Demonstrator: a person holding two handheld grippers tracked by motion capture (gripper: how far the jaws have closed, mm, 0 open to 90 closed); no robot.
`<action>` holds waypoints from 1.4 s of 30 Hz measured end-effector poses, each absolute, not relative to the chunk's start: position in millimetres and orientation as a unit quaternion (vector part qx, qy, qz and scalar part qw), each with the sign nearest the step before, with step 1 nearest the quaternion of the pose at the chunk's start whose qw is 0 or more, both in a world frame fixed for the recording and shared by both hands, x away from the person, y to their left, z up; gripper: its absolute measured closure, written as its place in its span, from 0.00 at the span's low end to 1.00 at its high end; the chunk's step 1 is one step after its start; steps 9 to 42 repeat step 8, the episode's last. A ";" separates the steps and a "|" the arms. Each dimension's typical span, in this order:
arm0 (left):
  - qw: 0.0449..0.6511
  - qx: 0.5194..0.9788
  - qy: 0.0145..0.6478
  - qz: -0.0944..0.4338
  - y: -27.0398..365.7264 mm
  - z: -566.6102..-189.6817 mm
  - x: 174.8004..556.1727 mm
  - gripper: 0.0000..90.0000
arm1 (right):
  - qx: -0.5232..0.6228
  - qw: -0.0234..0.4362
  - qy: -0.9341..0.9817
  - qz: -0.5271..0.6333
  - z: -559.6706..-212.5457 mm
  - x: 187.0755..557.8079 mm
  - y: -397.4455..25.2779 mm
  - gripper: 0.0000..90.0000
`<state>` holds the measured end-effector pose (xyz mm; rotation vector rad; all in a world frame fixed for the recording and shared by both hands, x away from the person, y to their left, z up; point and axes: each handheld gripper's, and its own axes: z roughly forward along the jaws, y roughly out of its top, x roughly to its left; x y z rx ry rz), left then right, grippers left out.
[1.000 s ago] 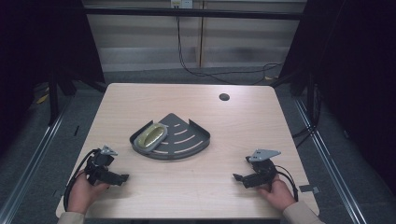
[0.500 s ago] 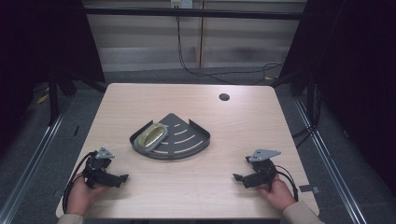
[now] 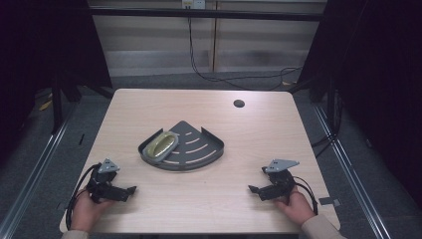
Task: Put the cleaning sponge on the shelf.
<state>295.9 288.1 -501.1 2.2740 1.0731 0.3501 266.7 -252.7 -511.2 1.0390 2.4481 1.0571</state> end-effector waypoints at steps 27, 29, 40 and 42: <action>0.298 0.855 0.403 0.132 288.6 -501.3 295.6 0.00 | 0.359 0.140 0.847 0.366 -511.2 266.7 -252.7 0.13; 0.298 0.855 0.403 0.132 288.6 -501.3 295.6 0.00 | 0.359 0.140 0.847 0.366 -511.2 266.7 -252.7 0.13; 0.298 0.855 0.403 0.132 288.6 -501.3 295.6 0.00 | 0.359 0.140 0.847 0.366 -511.2 266.7 -252.7 0.13; 0.298 0.855 0.403 0.132 288.6 -501.3 295.6 0.00 | 0.359 0.140 0.847 0.366 -511.2 266.7 -252.7 0.13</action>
